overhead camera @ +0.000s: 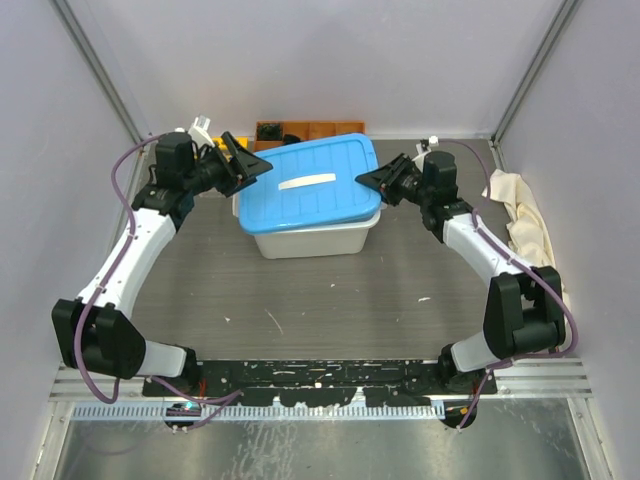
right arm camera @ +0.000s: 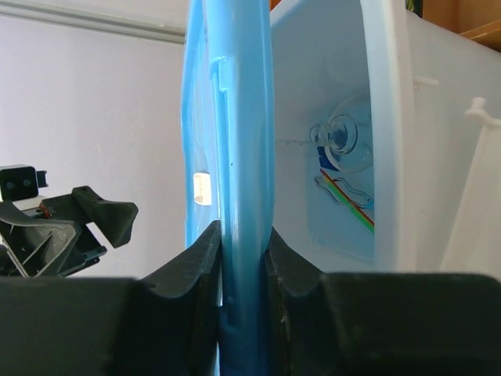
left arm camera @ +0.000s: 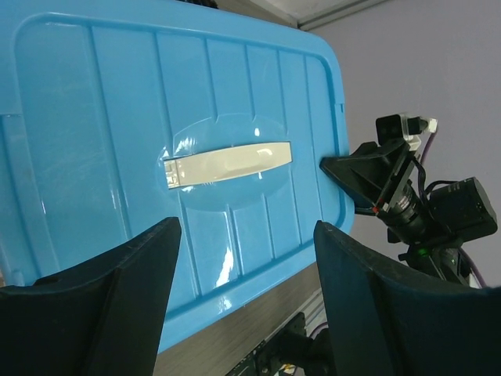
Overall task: Organize the chemistry lab equipment
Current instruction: Close the lid of the storage box.
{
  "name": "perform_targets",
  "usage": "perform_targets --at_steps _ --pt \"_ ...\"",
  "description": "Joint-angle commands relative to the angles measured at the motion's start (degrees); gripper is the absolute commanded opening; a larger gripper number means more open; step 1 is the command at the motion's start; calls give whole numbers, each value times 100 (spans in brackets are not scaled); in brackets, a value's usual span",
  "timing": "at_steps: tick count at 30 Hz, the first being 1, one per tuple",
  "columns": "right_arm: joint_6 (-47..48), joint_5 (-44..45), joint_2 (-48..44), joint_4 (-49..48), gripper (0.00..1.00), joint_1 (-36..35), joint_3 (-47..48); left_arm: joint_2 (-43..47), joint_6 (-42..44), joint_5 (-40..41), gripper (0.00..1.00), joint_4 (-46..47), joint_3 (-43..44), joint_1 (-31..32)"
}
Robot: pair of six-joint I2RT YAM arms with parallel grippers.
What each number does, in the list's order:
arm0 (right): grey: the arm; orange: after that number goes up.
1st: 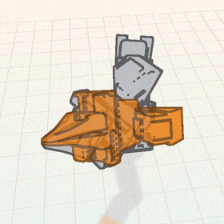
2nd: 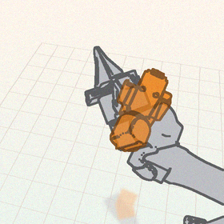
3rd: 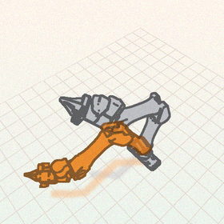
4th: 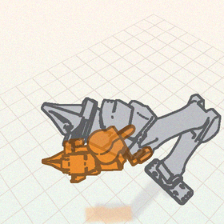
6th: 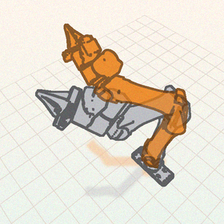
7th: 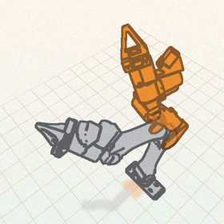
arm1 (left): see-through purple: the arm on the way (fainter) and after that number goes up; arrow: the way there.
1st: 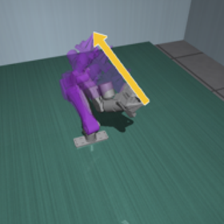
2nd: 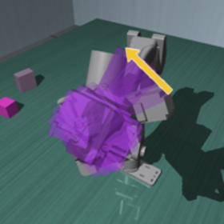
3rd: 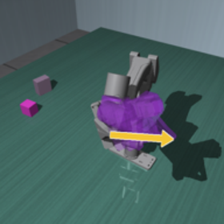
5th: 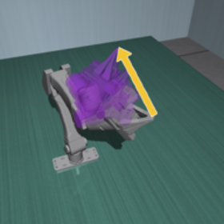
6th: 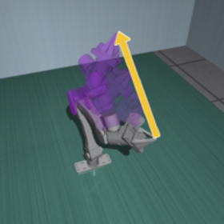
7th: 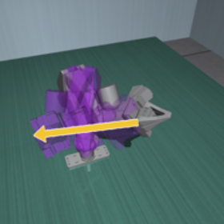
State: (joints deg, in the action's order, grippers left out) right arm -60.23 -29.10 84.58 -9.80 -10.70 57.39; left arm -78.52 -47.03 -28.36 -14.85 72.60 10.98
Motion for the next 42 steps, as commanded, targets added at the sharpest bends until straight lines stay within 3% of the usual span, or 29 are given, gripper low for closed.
perform_targets --at_steps 1,3,8,22,24,26,27,28,35,42 --pt "894 879 -250 463 34 77 304 -26 106 -156 70 136 -17 -3" --pt "972 968 -249 581 44 79 357 -28 106 -153 70 145 -17 6" --pt "1142 1188 -308 766 48 78 411 -49 115 -156 70 145 13 9" --pt "1866 2580 -1132 1325 49 18 482 -209 104 -218 67 186 28 9" --pt "2078 2636 -1204 1361 44 19 612 -229 146 -159 65 149 44 9" --pt "2322 2366 -1130 1279 24 15 814 -267 175 -107 65 136 84 7" --pt "2441 2150 -1026 1274 9 19 1041 -302 183 -88 65 124 114 9" --pt "2514 1873 -868 1283 2 16 1243 -337 197 -83 65 121 154 9" --pt "1986 -385 530 1041 1 20 2261 -597 220 -178 64 73 389 9" --pt "870 -1316 720 91 1 6 1544 -568 211 -83 63 165 209 7"
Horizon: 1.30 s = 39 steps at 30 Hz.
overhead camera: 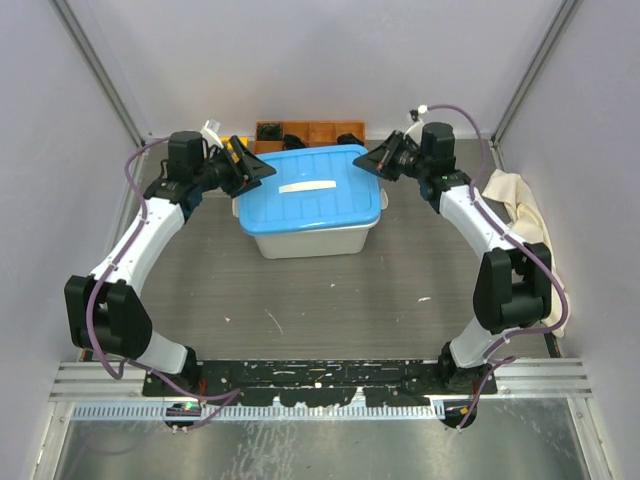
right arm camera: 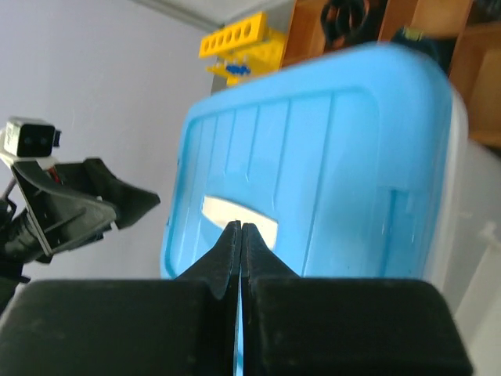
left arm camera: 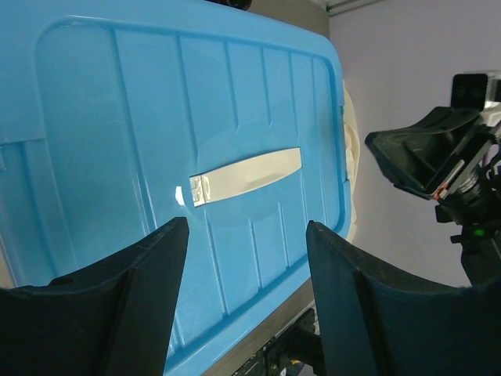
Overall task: Organize the chemistry lab equipment
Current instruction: Close the lid of the storage box.
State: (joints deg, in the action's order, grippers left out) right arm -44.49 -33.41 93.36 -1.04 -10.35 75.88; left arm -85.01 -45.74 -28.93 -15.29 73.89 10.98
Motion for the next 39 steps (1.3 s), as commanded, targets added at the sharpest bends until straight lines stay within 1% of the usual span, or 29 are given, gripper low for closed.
perform_targets --at_steps 1,3,5,8,13,17,21,26,29,32,36,39 --pt "-771 -912 -193 -825 1 -23 -445 79 90 -32 63 204 66 3" --pt "-790 -874 -292 -703 1 -35 -634 30 100 -63 63 202 48 7" --pt "-649 -798 -404 -372 1 -43 -703 -21 115 -109 63 204 41 7" --pt "-138 -469 -576 623 1 -77 -591 -106 135 -151 63 185 35 3" --pt "560 197 -637 1943 1 -88 -351 -248 144 -263 63 187 -8 6" --pt "999 825 -662 2575 1 -121 -378 -321 152 -316 63 188 -34 9" --pt "1165 1148 -650 3025 1 -161 -375 -348 166 -350 63 187 -80 9" --pt "1161 1147 -709 2903 1 -182 -633 -361 170 -357 63 219 -173 9" --pt "951 888 -822 2404 1 -184 -641 -396 170 -401 63 217 -177 9" --pt "575 447 -869 1812 1 -185 -236 -427 170 -420 63 219 -210 9" --pt "-39 -394 -590 1119 1 -186 541 -420 166 -412 63 259 -281 9" --pt "-583 -744 -451 644 1 -198 742 -436 132 -427 63 303 -319 9"
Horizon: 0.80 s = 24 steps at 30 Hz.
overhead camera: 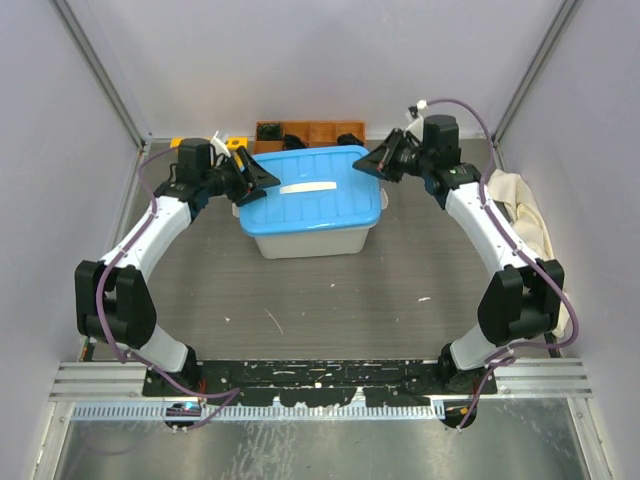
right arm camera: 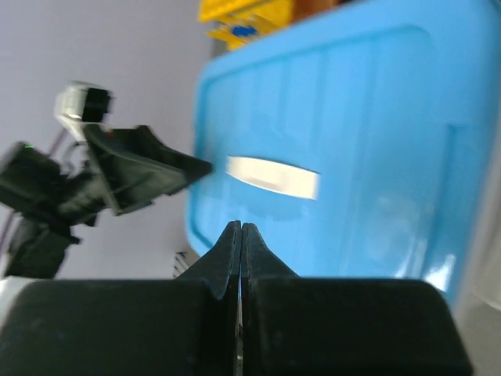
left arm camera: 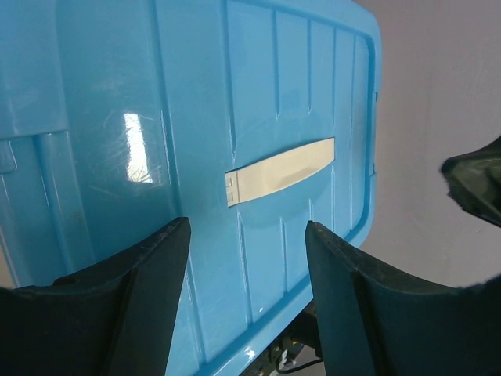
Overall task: Organize the chemistry lab equipment
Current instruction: Close the lid of the storage box.
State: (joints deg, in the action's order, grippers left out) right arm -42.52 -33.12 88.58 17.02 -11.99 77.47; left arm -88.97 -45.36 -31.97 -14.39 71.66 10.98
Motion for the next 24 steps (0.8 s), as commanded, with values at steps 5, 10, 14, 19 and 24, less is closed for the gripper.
perform_targets --at_steps 5,10,14,19,24 --pt "-823 -840 240 -1072 1 -61 197 -55 41 -134 63 295 -72 5" --pt "-531 -454 417 -738 1 -52 -692 -92 -3 -180 63 322 -10 9" --pt "-206 -156 738 -287 1 -51 -877 -104 -48 -227 63 354 -21 9" --pt "-71 -56 867 -241 1 -54 -891 -95 -75 -256 62 391 -82 15" --pt "-345 -212 566 -711 1 -57 -599 -80 -110 -253 63 445 -100 10"
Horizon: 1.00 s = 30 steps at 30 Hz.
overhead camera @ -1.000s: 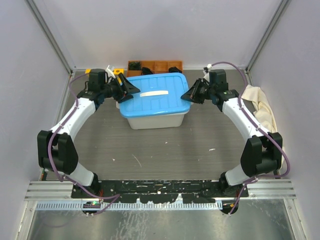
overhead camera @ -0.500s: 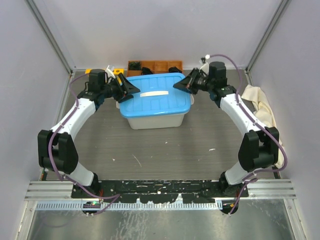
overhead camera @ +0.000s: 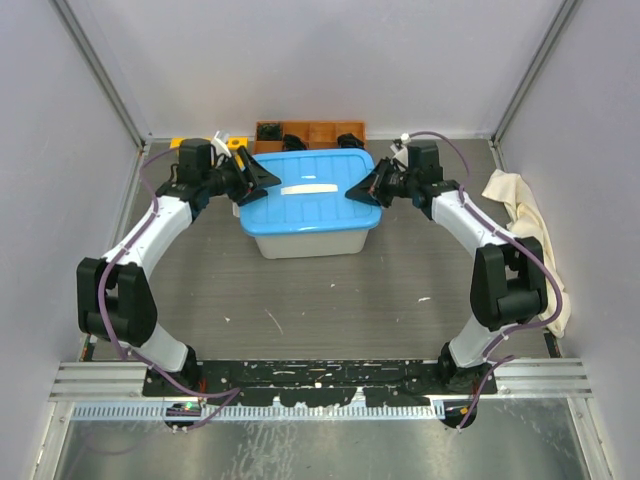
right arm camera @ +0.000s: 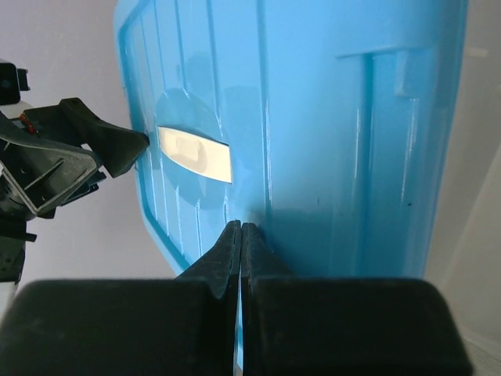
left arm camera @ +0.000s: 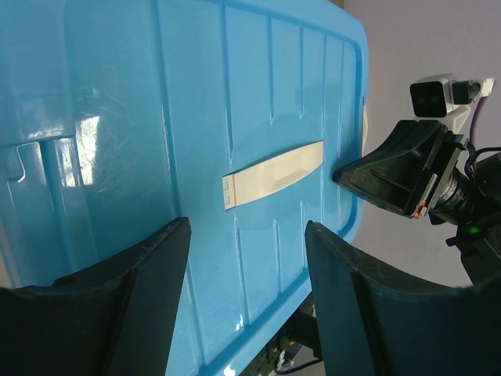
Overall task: Organize the chemistry lab equipment
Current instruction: Close the lid of the storage box.
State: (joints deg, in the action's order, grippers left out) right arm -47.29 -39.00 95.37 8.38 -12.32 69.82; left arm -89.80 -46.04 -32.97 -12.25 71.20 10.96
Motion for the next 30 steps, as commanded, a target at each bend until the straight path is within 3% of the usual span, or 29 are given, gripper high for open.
perform_targets --at_steps 1,7,17,23,28,30 --pt "55 314 -137 17 1 -17 294 3 -43 -154 63 232 -54 11" --pt "-675 -185 122 -1161 1 34 1194 -28 -37 -154 62 243 -62 11" --pt "-1049 -738 1653 -2036 1 253 1947 -11 -10 -131 62 173 63 12" --pt "-692 -798 1993 -1314 1 356 1879 33 -35 -58 62 153 26 10" --pt "-431 -615 1689 -1220 1 424 1714 87 -28 40 62 110 8 8" --pt "-380 -590 1528 -1209 1 451 1788 161 -34 192 57 70 40 4"
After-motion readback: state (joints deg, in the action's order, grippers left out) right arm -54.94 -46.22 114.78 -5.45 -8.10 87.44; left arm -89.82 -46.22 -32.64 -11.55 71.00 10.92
